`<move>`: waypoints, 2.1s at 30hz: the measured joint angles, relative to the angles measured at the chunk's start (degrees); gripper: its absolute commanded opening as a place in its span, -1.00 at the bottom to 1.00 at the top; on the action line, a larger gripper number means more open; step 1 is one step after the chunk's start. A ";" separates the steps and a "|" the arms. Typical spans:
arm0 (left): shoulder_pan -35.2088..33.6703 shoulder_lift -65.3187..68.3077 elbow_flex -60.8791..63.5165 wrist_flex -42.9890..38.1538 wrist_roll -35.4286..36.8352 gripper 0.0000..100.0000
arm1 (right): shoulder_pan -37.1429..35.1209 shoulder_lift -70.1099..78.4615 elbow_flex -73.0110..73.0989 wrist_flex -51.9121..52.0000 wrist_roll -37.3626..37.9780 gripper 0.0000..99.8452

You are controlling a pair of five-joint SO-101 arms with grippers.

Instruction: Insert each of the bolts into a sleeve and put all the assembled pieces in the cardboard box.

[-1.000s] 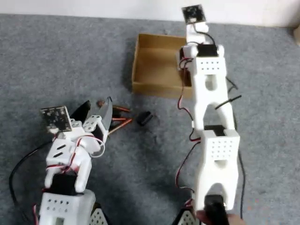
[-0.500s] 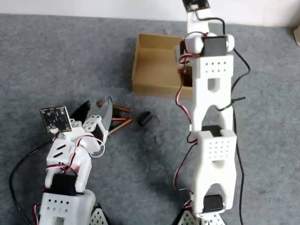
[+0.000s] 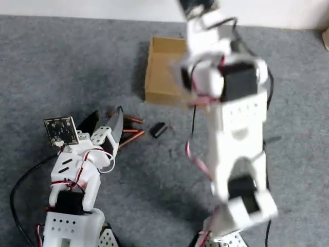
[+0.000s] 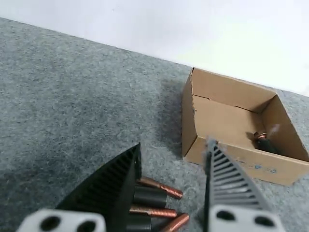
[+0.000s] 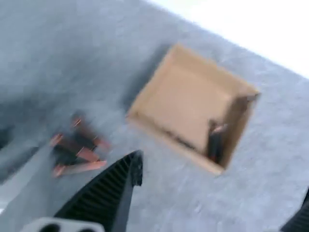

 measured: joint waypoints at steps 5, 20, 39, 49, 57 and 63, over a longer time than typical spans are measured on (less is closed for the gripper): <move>0.00 0.00 0.00 0.00 0.00 -0.58 | -8.44 -20.13 31.12 -2.29 0.00 -0.09; -0.88 0.00 0.00 0.62 0.00 -0.58 | -17.93 -37.45 86.24 -19.69 29.80 -0.09; -18.11 0.00 -8.09 6.07 0.00 -0.58 | -9.85 5.63 50.46 -17.41 53.63 -0.09; -27.60 0.00 -11.78 6.24 0.00 -0.58 | -9.67 21.01 44.48 -17.05 59.96 -0.09; -27.78 0.00 -11.78 6.24 0.00 -0.58 | -9.67 30.77 39.12 -17.14 61.27 -0.09; -27.78 -0.09 -11.78 6.86 0.00 -0.58 | -9.67 37.27 32.62 -16.26 61.27 -0.27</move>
